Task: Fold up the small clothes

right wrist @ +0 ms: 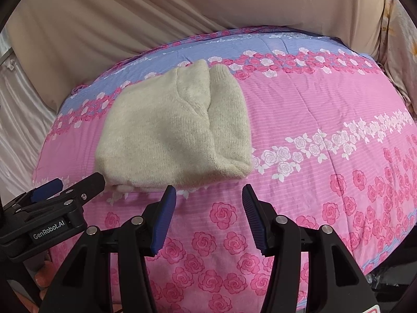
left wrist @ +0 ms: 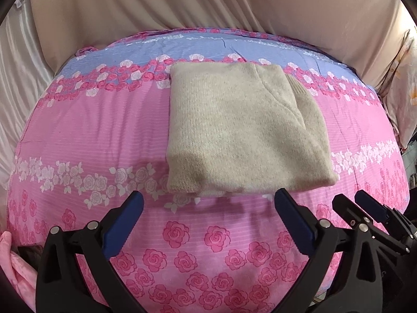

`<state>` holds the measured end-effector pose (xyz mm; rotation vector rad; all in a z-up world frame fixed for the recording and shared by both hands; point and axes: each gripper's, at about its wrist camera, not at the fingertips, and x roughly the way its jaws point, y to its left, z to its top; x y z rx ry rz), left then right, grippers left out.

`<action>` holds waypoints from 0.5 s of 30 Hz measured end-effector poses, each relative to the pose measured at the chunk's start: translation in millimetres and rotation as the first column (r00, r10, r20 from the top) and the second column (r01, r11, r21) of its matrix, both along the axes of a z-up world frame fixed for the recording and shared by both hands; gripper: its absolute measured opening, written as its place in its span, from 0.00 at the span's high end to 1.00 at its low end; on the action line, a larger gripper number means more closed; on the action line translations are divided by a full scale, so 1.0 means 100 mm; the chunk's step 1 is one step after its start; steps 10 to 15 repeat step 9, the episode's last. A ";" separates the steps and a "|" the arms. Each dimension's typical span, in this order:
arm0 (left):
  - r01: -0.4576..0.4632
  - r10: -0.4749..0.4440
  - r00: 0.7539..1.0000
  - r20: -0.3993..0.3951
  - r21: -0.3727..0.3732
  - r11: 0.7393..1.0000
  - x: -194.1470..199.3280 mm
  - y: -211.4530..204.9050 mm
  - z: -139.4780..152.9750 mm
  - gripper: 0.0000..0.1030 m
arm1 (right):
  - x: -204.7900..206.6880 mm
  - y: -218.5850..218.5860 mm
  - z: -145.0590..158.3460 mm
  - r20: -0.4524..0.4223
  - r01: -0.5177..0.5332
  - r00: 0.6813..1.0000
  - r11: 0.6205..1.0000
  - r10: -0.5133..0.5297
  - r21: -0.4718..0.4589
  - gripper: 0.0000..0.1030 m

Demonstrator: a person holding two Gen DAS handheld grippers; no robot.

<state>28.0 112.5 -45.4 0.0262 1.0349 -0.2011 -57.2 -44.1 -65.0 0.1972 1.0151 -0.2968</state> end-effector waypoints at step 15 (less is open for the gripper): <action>0.002 -0.001 1.000 -0.018 0.026 1.000 -0.01 -0.03 -0.05 0.05 | 0.02 0.07 -0.02 -0.010 -0.012 1.000 1.000 0.012 -0.008 0.49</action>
